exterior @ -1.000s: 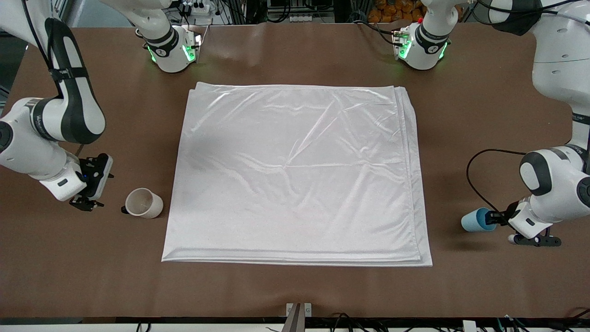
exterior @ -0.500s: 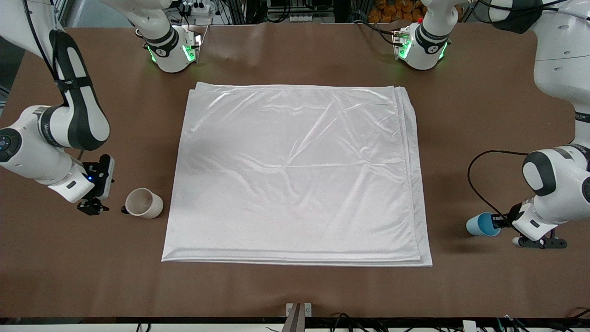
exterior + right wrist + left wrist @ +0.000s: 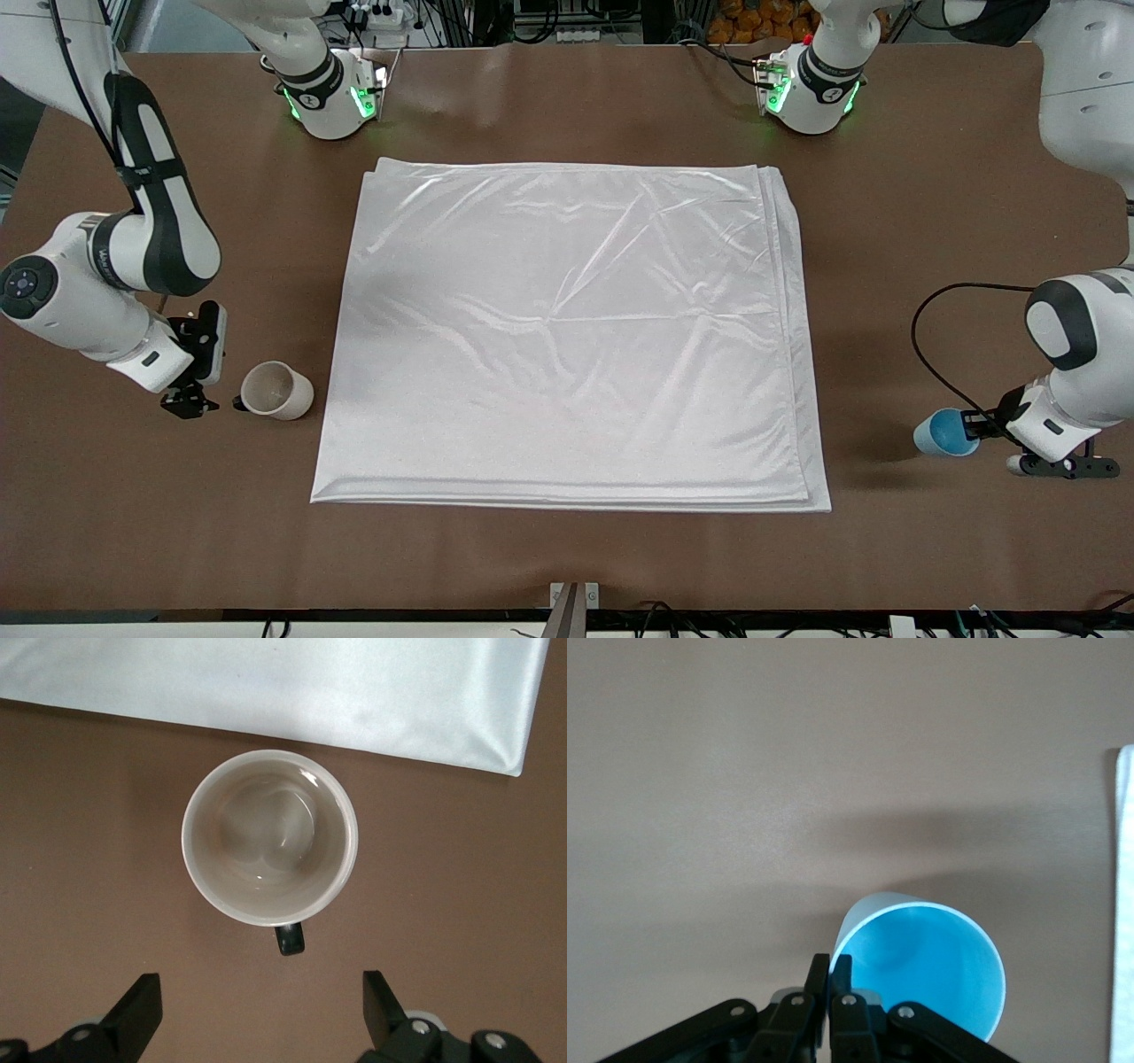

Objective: Place blue cup into white mug on cloth

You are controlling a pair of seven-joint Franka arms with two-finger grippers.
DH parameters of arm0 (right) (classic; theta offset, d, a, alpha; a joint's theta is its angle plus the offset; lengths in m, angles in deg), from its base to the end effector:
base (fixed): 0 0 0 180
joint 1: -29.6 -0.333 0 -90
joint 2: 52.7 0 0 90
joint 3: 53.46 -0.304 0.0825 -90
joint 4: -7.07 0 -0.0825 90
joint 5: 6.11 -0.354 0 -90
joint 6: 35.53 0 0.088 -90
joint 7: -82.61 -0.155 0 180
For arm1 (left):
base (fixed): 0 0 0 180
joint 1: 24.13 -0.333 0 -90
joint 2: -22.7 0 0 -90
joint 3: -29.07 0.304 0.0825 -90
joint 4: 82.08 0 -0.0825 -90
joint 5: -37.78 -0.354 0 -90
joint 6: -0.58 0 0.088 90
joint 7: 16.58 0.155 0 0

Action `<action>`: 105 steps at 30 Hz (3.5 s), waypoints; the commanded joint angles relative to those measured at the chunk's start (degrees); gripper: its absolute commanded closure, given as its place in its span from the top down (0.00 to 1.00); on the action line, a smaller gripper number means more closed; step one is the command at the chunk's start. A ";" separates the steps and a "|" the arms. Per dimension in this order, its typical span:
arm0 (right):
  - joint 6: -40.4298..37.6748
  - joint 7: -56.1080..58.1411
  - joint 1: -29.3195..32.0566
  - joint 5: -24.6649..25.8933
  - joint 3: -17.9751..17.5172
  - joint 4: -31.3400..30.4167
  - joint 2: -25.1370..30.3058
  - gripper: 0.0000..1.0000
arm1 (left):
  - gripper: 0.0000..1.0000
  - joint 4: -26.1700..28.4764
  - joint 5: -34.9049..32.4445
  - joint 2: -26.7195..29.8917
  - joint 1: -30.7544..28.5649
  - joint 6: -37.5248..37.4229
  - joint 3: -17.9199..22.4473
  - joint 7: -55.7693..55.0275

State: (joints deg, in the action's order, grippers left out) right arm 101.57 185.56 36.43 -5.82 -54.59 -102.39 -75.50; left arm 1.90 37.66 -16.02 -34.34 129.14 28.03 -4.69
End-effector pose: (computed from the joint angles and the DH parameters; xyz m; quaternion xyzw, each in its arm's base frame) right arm 0.6090 -0.0614 0.2573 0.6598 0.7503 0.0263 0.0332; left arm 0.6911 0.1136 0.2516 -0.9984 0.0220 -0.0512 0.0047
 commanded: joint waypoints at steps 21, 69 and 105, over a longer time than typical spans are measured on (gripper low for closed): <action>6.59 1.19 -0.07 0.77 -0.46 0.73 -5.41 1.00 | 0.00 0.75 -1.46 4.71 12.05 -9.72 -0.27 -24.53; 11.51 3.56 1.69 0.59 -0.63 0.56 -9.10 0.35 | 0.00 -0.74 0.83 4.80 32.00 -13.42 0.08 -58.73; 3.78 -19.27 -11.48 0.95 -4.76 3.72 -4.44 0.00 | 0.00 -2.33 -1.99 6.91 27.87 -16.23 3.16 -29.37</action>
State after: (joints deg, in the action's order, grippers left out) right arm 106.53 174.12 29.01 -5.86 -59.62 -98.14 -81.23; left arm -0.71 36.70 -10.26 -6.70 114.57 31.03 -34.86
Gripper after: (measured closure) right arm 0.806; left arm 0.956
